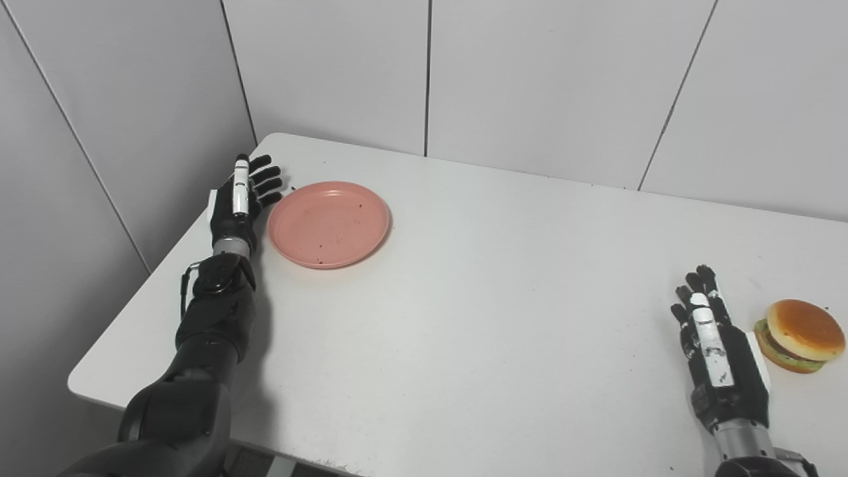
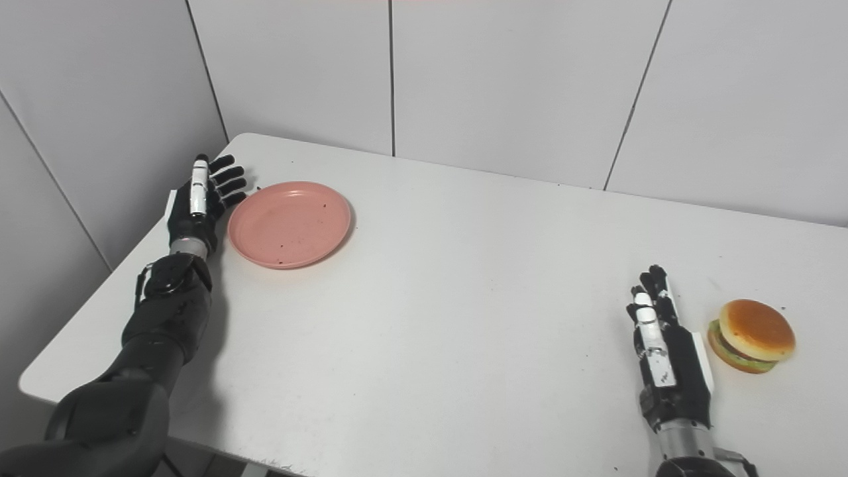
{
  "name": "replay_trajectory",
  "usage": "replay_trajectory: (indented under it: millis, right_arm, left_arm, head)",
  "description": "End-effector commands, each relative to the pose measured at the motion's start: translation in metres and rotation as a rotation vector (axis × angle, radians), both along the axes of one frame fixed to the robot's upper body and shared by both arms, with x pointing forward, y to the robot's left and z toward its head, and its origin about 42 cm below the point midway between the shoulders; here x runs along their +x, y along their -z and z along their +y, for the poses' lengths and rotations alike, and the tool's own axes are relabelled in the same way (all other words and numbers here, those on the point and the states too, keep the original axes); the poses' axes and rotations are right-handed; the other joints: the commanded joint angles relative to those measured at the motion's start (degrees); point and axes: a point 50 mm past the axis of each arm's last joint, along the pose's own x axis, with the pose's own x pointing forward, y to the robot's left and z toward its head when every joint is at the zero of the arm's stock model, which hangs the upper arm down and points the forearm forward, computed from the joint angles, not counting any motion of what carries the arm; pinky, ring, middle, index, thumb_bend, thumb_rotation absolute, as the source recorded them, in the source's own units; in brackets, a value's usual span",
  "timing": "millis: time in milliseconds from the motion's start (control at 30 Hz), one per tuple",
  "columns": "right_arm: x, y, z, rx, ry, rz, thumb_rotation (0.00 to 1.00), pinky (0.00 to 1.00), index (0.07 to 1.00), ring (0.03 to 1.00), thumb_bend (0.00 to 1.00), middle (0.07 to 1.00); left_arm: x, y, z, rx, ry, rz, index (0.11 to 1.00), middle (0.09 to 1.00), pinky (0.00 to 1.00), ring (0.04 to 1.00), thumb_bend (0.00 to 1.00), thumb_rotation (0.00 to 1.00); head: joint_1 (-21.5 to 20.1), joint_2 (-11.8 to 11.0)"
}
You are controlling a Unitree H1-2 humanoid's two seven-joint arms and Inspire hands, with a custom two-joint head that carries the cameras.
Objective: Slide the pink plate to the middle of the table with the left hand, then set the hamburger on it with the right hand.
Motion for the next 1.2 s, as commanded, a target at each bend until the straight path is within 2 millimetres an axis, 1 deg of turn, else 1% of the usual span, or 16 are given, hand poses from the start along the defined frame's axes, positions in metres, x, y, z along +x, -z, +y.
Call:
replay_trajectory:
  millis: [0,167,267,367,467,533,633,733,800,933,1033,1100,1133,1167]
  right_arm:
    - [0.005,-0.015,0.002,0.008,-0.005,-0.065,0.76,1.00,1.000,0.998,0.44,1.000]
    - [0.006,-0.014,0.001,0.007,-0.003,-0.061,0.76,1.00,1.000,0.997,0.43,1.000]
    - [0.005,-0.014,0.001,0.003,0.000,-0.063,0.75,1.00,1.000,0.993,0.44,1.000]
    - [0.006,-0.015,0.000,0.000,-0.002,-0.062,0.77,1.00,1.000,0.995,0.46,1.000]
    - [0.005,-0.015,0.000,-0.004,-0.001,-0.060,0.76,1.00,1.000,0.993,0.47,1.000]
    - [0.005,-0.015,0.000,-0.004,-0.001,-0.062,0.76,1.00,1.000,0.993,0.47,1.000]
    - [0.006,-0.015,0.000,-0.007,-0.008,-0.062,0.75,1.00,1.000,0.994,0.47,1.000]
    - [0.006,-0.015,0.002,-0.013,-0.009,-0.059,0.77,0.99,1.000,0.992,0.50,1.000]
    - [0.007,-0.015,0.004,-0.007,-0.011,-0.062,0.77,1.00,1.000,0.993,0.50,1.000]
    - [0.008,-0.016,0.008,-0.015,-0.007,-0.066,0.75,0.99,1.000,0.989,0.50,1.000]
    - [0.010,-0.016,0.012,-0.009,-0.011,-0.062,0.76,0.99,1.000,0.981,0.52,1.000]
    - [0.011,-0.017,0.016,0.002,-0.022,-0.058,0.76,1.00,1.000,0.989,0.52,1.000]
    - [0.010,-0.018,0.018,0.000,-0.024,-0.060,0.76,1.00,1.000,0.990,0.52,1.000]
    - [0.009,-0.019,0.018,-0.012,-0.025,-0.065,0.76,1.00,1.000,0.989,0.50,1.000]
  left_arm:
    - [0.006,-0.010,-0.002,0.016,0.000,-0.039,0.687,0.715,0.71,0.728,0.37,1.00]
    - [0.005,0.000,-0.013,0.012,0.041,-0.030,0.697,0.721,0.72,0.740,0.40,1.00]
    - [0.005,0.006,-0.019,-0.011,0.047,-0.017,0.693,0.718,0.72,0.738,0.39,1.00]
    - [0.004,0.011,-0.024,-0.029,0.066,-0.014,0.700,0.725,0.72,0.744,0.37,1.00]
    - [0.003,0.013,-0.030,-0.019,0.081,-0.020,0.702,0.728,0.70,0.739,0.37,1.00]
    - [0.005,0.013,-0.037,-0.007,0.096,-0.026,0.702,0.728,0.70,0.737,0.37,1.00]
    - [0.008,0.011,-0.049,-0.021,0.120,-0.031,0.703,0.732,0.71,0.744,0.36,1.00]
    - [0.010,0.008,-0.062,-0.014,0.144,-0.030,0.714,0.742,0.71,0.751,0.36,1.00]
    - [0.010,0.006,-0.071,-0.031,0.158,-0.040,0.714,0.741,0.71,0.750,0.36,1.00]
    - [0.008,0.001,-0.089,0.006,0.198,-0.046,0.711,0.736,0.70,0.743,0.35,1.00]
    - [0.007,-0.003,-0.100,-0.001,0.232,-0.043,0.699,0.726,0.70,0.736,0.36,1.00]
    - [0.005,-0.004,-0.108,-0.012,0.252,-0.046,0.703,0.727,0.70,0.735,0.36,1.00]
    - [0.005,-0.004,-0.111,-0.019,0.270,-0.048,0.703,0.727,0.70,0.735,0.36,1.00]
    - [0.004,-0.004,-0.114,-0.020,0.289,-0.049,0.711,0.734,0.70,0.743,0.37,1.00]
  head:
    - [0.0,0.1]
    - [-0.2,0.1]
    - [-0.3,0.3]
    - [-0.2,0.4]
    - [-0.2,0.4]
    - [-0.6,0.6]
    - [-1.6,1.0]
    - [-2.8,1.3]
    - [-3.9,1.6]
    - [-5.3,1.9]
    - [-6.3,2.2]
    - [-7.8,2.5]
    - [-9.2,2.8]
    - [-9.2,2.8]
